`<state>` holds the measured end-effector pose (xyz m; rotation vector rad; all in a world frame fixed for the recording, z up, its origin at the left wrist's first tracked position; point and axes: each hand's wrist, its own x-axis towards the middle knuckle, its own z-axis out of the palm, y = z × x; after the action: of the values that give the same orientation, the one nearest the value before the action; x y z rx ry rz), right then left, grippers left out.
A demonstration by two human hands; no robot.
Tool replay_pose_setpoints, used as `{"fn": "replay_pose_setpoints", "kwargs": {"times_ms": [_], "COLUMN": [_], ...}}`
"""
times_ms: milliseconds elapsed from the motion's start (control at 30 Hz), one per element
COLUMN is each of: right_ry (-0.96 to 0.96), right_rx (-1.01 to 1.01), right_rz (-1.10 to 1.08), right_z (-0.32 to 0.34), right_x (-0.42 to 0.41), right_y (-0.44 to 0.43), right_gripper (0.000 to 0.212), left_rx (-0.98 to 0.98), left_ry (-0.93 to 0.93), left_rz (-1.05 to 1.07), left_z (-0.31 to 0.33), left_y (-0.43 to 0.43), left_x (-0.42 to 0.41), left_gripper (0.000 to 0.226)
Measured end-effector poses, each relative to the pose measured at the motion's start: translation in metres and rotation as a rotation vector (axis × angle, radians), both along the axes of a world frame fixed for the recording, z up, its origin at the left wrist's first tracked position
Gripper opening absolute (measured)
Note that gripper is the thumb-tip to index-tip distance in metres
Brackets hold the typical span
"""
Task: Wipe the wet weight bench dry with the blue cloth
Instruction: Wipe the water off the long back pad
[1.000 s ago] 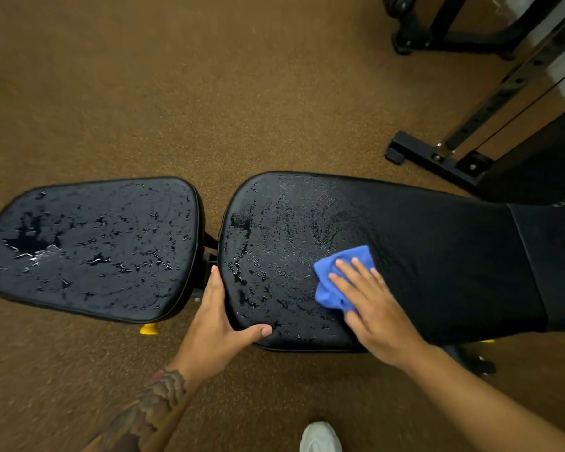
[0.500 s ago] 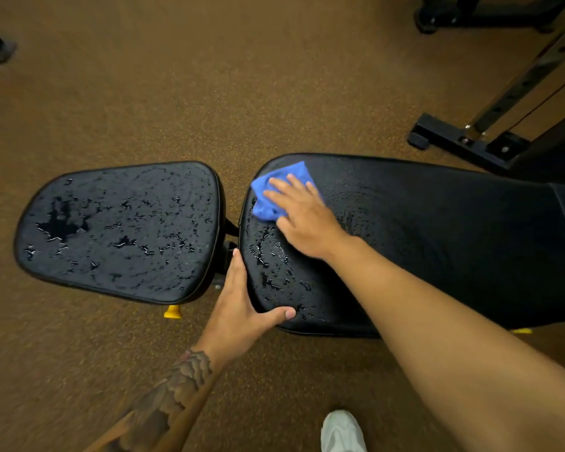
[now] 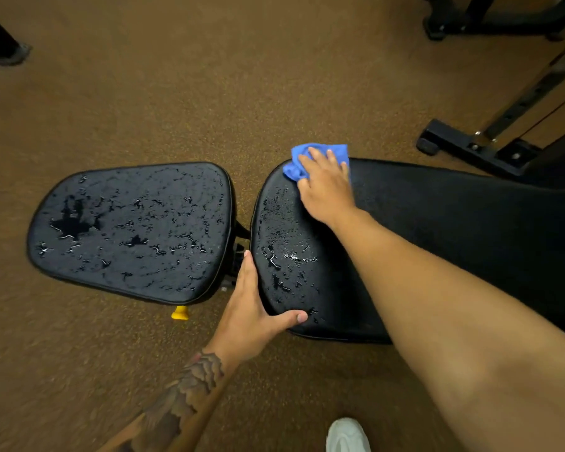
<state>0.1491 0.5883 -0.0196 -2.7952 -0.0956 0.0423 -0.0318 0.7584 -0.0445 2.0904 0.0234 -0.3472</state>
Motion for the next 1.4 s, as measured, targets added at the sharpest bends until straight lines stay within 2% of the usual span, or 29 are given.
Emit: {"fn": "replay_pose_setpoints", "kwargs": {"times_ms": [133, 267, 400, 500, 633, 767, 900, 1033, 1233, 1333, 1400], "right_ry": [0.033, 0.051, 0.069, 0.059, 0.045, 0.051, 0.062, 0.083, 0.067, 0.058, 0.05], "right_rx": [0.059, 0.142, 0.128, 0.095, 0.045, 0.056, 0.072, 0.093, 0.072, 0.052, 0.038], "right_rz": [0.246, 0.398, 0.277, 0.14, -0.033, 0.15, 0.33, 0.176, -0.09, -0.097, 0.009], "right_z": [0.001, 0.005, 0.003, 0.002, 0.001, 0.001, 0.003, 0.001, 0.0, 0.002, 0.003], "right_x": [-0.031, -0.126, -0.158, -0.123, -0.067, -0.077, -0.151, -0.198, -0.129, -0.095, -0.092], "right_y": [0.035, 0.002, -0.055, -0.06, -0.022, 0.015, -0.007, -0.068, -0.067, -0.031, -0.005], "right_gripper": [0.048, 0.056, 0.059, 0.057, 0.051, 0.055, 0.06, 0.063, 0.053, 0.053, 0.055], "left_rx": [-0.01, -0.009, -0.022, -0.031, -0.006, 0.027, 0.048, 0.029, 0.027, 0.049, 0.048], "left_ry": [-0.006, 0.004, 0.008, -0.004, -0.006, -0.011, -0.049, -0.053, -0.061, -0.054, -0.055], "left_rz": [0.02, 0.021, 0.012, 0.005, -0.001, -0.025, -0.051, -0.043, -0.061, -0.07, -0.073], "left_z": [-0.005, -0.004, -0.005, -0.004, -0.006, -0.006, -0.006, -0.005, -0.005, -0.008, -0.008], "left_y": [-0.001, -0.002, 0.0, -0.001, 0.0, 0.001, 0.002, 0.002, 0.003, 0.005, 0.006], "left_x": [0.001, -0.001, 0.002, 0.002, 0.003, 0.004, 0.002, 0.003, 0.003, 0.004, 0.004], "left_gripper": [0.139, 0.141, 0.135, 0.133, 0.136, 0.138, 0.134, 0.137, 0.135, 0.136, 0.136]}}
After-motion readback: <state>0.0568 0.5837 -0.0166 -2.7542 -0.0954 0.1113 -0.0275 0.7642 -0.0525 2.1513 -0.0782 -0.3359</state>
